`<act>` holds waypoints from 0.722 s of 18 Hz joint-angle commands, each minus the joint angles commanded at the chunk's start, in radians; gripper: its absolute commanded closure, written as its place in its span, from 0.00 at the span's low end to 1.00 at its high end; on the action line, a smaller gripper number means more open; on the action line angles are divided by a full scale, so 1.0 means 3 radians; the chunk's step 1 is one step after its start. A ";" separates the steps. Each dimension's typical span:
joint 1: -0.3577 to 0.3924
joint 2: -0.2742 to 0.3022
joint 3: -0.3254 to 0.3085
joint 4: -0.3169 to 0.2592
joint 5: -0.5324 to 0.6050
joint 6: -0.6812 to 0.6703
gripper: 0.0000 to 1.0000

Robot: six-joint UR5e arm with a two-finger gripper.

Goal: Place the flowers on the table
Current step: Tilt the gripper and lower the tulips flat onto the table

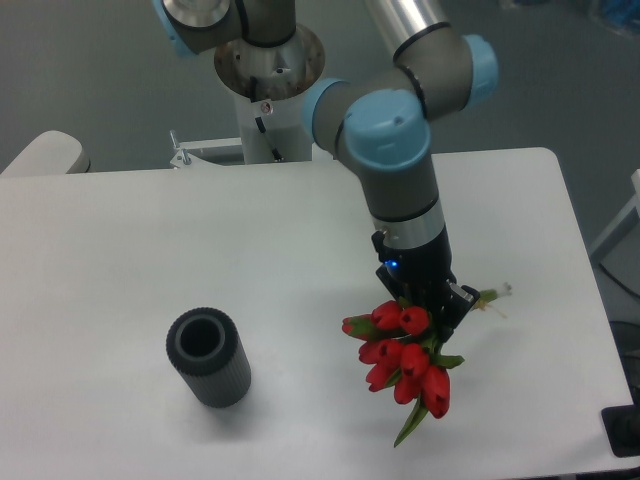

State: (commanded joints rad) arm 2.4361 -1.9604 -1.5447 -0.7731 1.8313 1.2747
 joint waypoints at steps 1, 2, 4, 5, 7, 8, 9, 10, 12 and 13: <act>-0.0026 -0.0026 -0.0031 0.0005 0.0102 -0.0005 0.68; -0.0066 -0.0056 -0.0066 0.0020 0.0220 -0.0005 0.68; -0.0184 -0.0143 -0.0077 0.0031 0.0445 -0.0005 0.68; -0.0220 -0.0179 -0.0082 0.0036 0.0527 -0.0020 0.68; -0.0241 -0.0235 -0.0107 0.0051 0.0579 -0.0046 0.68; -0.0241 -0.0246 -0.0118 0.0056 0.0579 -0.0041 0.68; -0.0241 -0.0261 -0.0123 0.0061 0.0579 -0.0036 0.68; -0.0241 -0.0281 -0.0123 0.0056 0.0579 -0.0036 0.68; -0.0241 -0.0327 -0.0128 0.0056 0.0579 -0.0041 0.68; -0.0241 -0.0358 -0.0133 0.0061 0.0579 -0.0036 0.68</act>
State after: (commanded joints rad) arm 2.3639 -2.0677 -1.5846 -0.7547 2.0049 1.2640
